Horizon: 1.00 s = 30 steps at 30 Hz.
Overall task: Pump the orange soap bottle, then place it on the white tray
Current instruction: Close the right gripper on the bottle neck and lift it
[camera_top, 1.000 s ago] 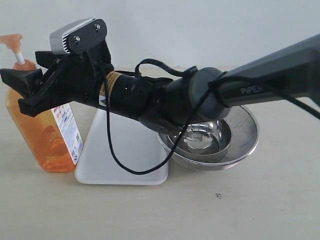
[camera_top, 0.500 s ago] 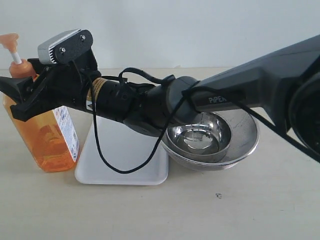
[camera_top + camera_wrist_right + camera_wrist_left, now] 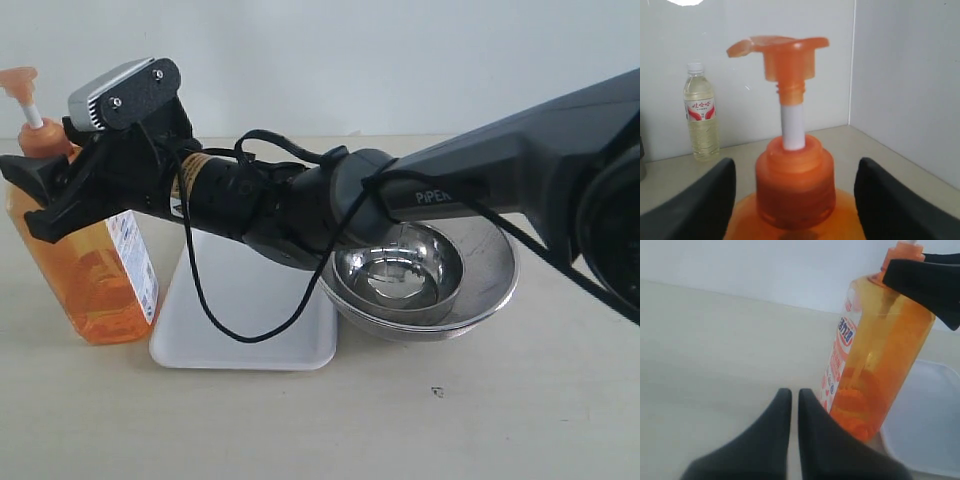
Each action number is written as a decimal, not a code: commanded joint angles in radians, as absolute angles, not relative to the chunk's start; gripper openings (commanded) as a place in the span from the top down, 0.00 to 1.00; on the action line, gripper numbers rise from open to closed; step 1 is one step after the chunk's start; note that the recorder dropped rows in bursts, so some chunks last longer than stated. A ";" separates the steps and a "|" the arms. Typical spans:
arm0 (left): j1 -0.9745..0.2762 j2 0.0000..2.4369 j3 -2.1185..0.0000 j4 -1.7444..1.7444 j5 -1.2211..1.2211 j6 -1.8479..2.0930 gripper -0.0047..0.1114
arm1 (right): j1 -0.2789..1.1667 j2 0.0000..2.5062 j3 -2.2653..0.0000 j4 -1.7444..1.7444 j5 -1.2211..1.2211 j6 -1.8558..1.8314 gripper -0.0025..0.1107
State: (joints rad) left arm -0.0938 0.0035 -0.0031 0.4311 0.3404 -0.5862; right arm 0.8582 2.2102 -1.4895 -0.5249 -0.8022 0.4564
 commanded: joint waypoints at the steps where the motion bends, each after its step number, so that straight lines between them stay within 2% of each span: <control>1: -0.090 0.000 0.000 0.435 0.336 -0.582 0.92 | 0.861 2.208 -1.493 -0.495 -0.787 0.463 0.58; 5: -0.090 0.000 0.000 0.435 0.336 -0.582 0.92 | 0.861 2.208 -1.493 -0.482 -0.787 0.475 0.79; 8: -0.090 0.000 0.000 0.435 0.336 -0.582 0.92 | 0.861 2.208 -1.493 -0.482 -0.787 0.477 0.98; 17: -0.090 0.000 0.000 0.435 0.336 -0.582 0.92 | 0.861 2.198 -1.493 -0.489 -0.823 0.542 0.98; 30: -0.090 0.000 0.000 0.435 0.336 -0.582 0.92 | 0.861 2.027 -1.493 -0.561 -0.667 0.514 0.98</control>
State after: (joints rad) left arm -0.0938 0.0035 -0.0031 0.4311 0.3404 -0.5862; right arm 0.8605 2.0909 -1.4827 -0.5696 -0.6027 0.5194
